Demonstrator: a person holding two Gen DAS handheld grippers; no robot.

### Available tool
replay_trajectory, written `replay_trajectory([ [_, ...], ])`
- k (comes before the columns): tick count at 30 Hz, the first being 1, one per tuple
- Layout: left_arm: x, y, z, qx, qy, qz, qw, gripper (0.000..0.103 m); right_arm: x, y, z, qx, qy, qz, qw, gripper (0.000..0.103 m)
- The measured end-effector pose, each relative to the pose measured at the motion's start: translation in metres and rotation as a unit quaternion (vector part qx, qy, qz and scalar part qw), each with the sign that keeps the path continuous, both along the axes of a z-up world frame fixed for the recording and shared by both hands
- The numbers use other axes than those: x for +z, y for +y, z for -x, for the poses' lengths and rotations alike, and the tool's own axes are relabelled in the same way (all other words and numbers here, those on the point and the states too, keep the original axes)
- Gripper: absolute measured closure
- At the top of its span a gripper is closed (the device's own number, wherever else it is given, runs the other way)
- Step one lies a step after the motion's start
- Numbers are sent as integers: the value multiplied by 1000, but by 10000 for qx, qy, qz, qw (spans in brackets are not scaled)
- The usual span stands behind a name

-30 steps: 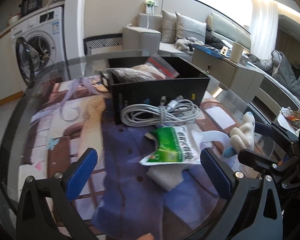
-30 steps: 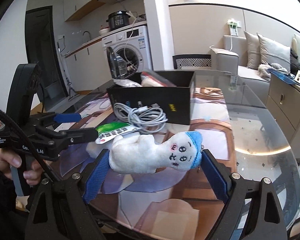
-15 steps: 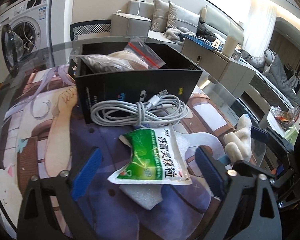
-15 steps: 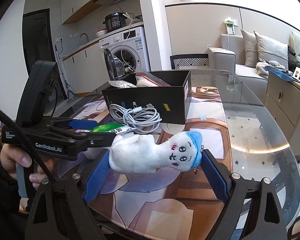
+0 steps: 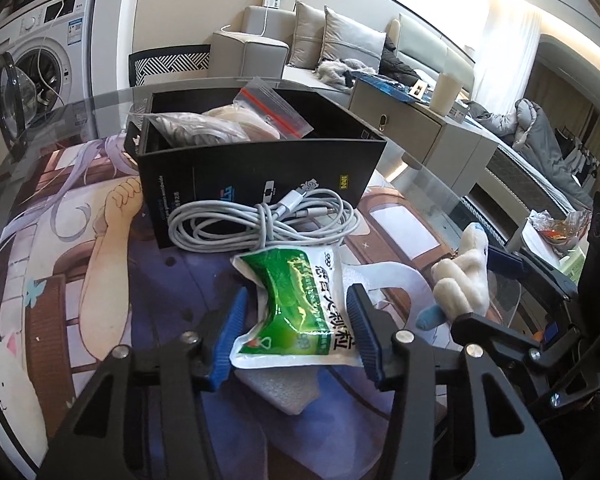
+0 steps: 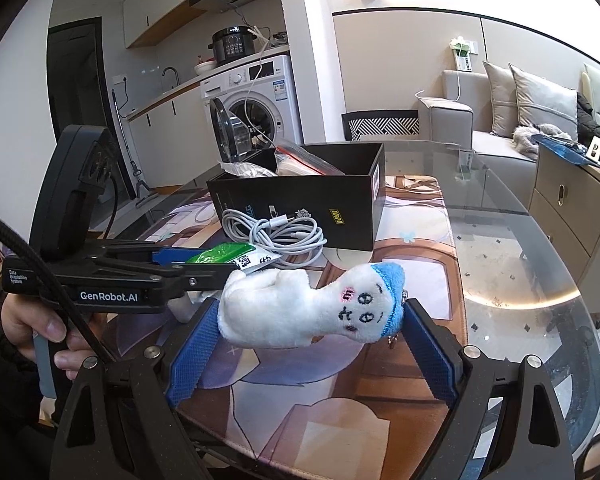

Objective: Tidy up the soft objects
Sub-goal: 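Grasp the green printed packet with the left gripper while the right holds the doll, then lift the green packet with the left gripper while the right carries the doll over the box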

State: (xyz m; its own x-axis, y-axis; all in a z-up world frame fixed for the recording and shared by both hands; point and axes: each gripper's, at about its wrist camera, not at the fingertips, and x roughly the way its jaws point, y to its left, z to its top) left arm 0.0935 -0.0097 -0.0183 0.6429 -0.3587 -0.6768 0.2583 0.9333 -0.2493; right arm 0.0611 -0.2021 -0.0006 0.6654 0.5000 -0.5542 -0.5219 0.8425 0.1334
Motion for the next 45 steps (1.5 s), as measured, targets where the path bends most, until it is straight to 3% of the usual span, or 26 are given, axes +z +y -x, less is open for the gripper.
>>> replay_trajectory([
  [8,5,9,2,44,-137,79,9999,61,0,1,0,-15,-42,-3,10000,12],
  [11,6,11,4,60,-171,70,9998,74,0,1,1,-22,-44,4,10000,12],
  [15,5,12,2,114,-114,29,9999,74,2,2,2,-6,-53,22,10000,12],
  [17,6,13,1,133,-90,68,9998,72,2,2,2,-2,-62,28,10000,12],
  [20,9,13,1,187,-82,141,9997,49,2,2,2,2,-59,22,10000,12],
  [21,10,14,1,212,-89,225,9995,46,2,2,3,5,-56,21,10000,12],
  [35,-3,0,-9,174,240,66,9995,37,2,3,3,6,-26,31,10000,12],
  [38,-4,0,-9,129,197,47,9997,41,2,3,2,8,-26,31,10000,12],
  [39,-3,-1,-8,113,167,33,9998,49,2,3,2,9,-28,31,10000,12],
  [45,-3,-3,-5,-22,52,49,10000,68,2,3,2,3,-27,35,10000,12],
])
